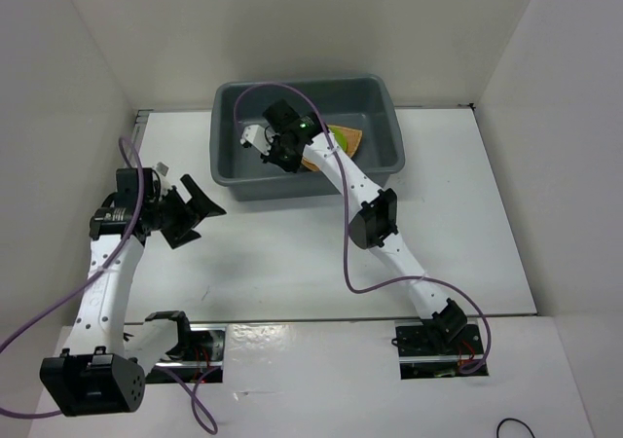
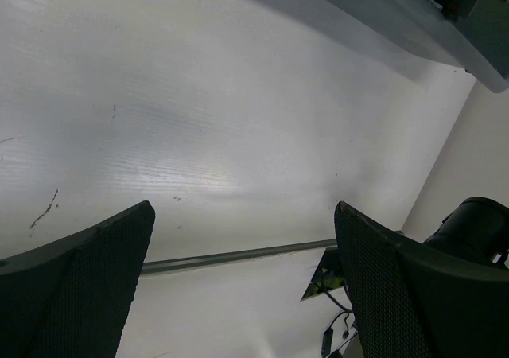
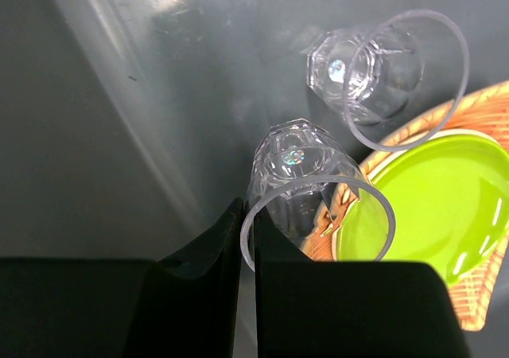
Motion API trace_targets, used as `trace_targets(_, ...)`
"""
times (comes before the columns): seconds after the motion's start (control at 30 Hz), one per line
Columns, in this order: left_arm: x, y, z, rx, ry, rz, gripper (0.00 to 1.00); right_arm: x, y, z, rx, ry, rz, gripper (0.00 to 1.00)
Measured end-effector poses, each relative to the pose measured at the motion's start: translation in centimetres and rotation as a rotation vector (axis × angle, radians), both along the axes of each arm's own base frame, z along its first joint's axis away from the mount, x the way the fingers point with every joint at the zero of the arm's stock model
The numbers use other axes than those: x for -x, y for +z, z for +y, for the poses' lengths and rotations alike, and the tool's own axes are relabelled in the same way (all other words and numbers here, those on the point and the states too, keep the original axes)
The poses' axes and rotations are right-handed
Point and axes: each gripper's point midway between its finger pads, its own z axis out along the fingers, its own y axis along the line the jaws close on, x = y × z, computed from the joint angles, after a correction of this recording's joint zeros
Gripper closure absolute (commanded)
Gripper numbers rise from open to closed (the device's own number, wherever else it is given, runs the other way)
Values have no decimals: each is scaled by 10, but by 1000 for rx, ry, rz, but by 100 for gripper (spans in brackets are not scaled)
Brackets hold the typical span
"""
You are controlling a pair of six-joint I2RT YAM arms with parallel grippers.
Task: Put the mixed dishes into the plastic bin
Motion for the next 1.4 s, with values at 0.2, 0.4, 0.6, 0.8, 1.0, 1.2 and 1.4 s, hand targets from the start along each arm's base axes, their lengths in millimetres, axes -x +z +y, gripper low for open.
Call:
trace_targets(0.2,4,4,1,-6,9,-12,0,0,-1,2,-4,27,0,92)
trace_targets(0.4,5,4,1,0,21,-8,0,-3,-3,3,-4,36,-12,79)
trace_targets(0.6,5,4,1,2,24,-5,0,-4,-34,3,30,53,15,74)
trace_targets(0.8,6,1,1,3,24,3,0,-6,-24,7,7,59,-5,65)
trace_targets(1.0,3,-1,1,3,24,1,0,-2,28,12,-66,69,-62,49)
trace_targets(1.2,-4,-10,2,3,20,37,0,5,148,-2,-228,0,-204,21)
trace_targets(1.4,-24,3,0,-5,-49,-26,0,-24,269,-107,-444,-371,-370,1)
